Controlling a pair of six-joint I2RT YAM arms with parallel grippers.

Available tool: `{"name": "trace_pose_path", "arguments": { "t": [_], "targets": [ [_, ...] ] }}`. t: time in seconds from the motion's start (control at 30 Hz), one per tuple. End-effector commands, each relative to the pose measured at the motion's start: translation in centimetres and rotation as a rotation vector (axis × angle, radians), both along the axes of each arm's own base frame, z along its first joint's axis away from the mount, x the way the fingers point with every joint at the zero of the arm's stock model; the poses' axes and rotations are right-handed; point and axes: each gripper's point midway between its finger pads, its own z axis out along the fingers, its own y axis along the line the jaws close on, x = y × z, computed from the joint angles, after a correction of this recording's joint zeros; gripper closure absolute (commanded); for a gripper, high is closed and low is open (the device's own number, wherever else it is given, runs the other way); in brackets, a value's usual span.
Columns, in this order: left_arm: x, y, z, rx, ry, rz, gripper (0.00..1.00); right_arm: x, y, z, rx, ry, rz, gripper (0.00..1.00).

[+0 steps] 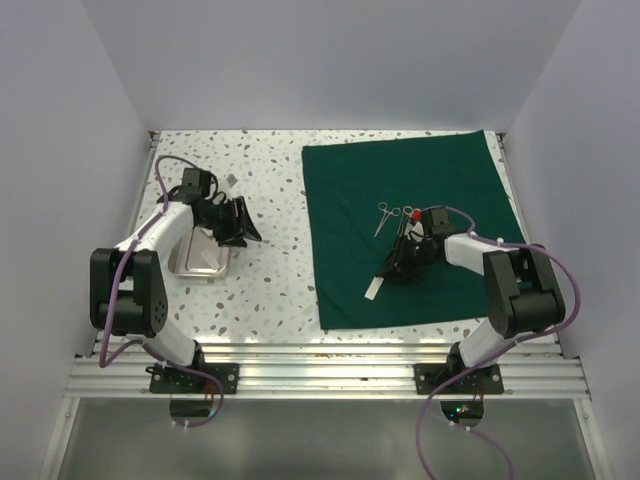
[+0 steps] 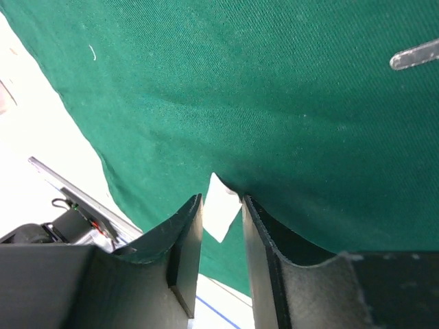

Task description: Prepare the surgical pack

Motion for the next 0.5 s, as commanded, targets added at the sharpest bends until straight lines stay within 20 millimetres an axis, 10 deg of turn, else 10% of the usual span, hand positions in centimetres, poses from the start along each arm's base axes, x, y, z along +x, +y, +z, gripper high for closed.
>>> {"name": "trace_pose_path", "arguments": {
  "t": [0.0, 0.47],
  "targets": [
    [0.92, -0.32, 0.68, -0.013, -0.048, -0.021, 0.46, 0.94, -0.30, -0.73, -0.028, -0.037, 0.026, 0.67],
    [0.76, -0.45, 0.65, -0.021, -0.044, -0.030, 0.46, 1.65, -0.55, -1.26, -0.057, -0.028, 0.045, 0.89]
  ]
}}
